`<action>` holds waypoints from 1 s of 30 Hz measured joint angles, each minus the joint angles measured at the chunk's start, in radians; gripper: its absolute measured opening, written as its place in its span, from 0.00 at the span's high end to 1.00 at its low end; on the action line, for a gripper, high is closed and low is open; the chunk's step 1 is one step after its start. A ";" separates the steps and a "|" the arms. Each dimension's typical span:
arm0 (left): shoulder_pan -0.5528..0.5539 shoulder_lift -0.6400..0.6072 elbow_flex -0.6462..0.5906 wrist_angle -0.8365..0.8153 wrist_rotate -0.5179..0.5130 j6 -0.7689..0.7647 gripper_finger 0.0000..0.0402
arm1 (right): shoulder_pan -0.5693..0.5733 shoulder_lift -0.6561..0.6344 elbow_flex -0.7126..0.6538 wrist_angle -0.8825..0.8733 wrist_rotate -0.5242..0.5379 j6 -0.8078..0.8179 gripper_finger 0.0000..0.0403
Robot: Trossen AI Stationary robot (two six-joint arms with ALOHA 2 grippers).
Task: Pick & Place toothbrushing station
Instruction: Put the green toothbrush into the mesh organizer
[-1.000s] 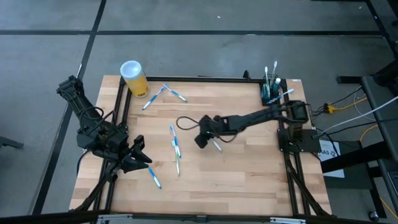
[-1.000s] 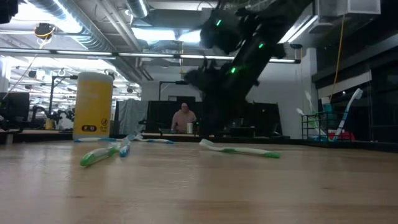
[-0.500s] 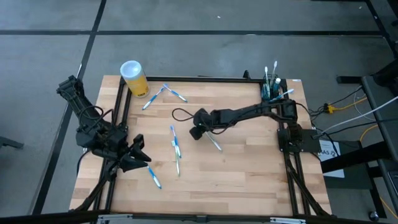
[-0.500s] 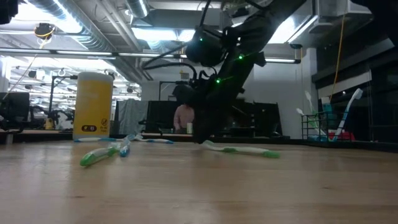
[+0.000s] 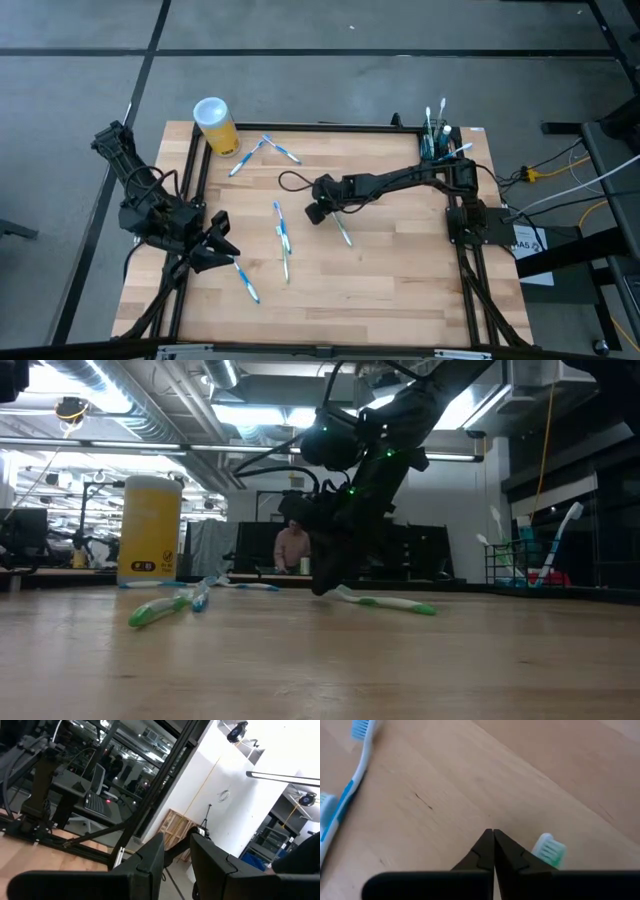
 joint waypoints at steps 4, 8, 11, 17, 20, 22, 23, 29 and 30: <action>0.000 0.000 0.000 0.000 0.007 0.000 0.77 | 0.000 -0.009 0.006 0.005 0.002 0.022 0.99; 0.000 0.000 0.000 0.000 0.011 -0.001 0.77 | 0.001 -0.041 0.049 0.020 -0.002 0.037 0.98; 0.000 0.000 0.000 0.000 0.022 0.001 0.77 | 0.001 -0.061 0.089 -0.009 -0.008 0.054 0.94; -0.006 0.000 0.000 0.000 0.033 0.038 0.77 | -0.002 -0.080 0.186 -0.294 0.078 0.044 0.78; -0.018 0.000 0.000 0.000 0.036 0.066 0.77 | -0.019 -0.078 0.190 -0.380 0.082 0.044 0.68; -0.028 0.000 0.000 0.000 0.035 0.080 0.77 | -0.036 -0.070 0.191 -0.412 0.075 0.049 0.61; -0.033 0.000 0.000 0.000 0.035 0.085 0.77 | -0.046 -0.065 0.191 -0.425 0.064 0.052 0.58; -0.069 0.000 0.000 0.000 0.035 0.089 0.77 | -0.091 -0.048 0.192 -0.434 0.034 0.096 0.49; -0.074 0.000 0.000 0.000 0.035 0.089 0.77 | -0.095 -0.044 0.192 -0.432 0.029 0.107 0.49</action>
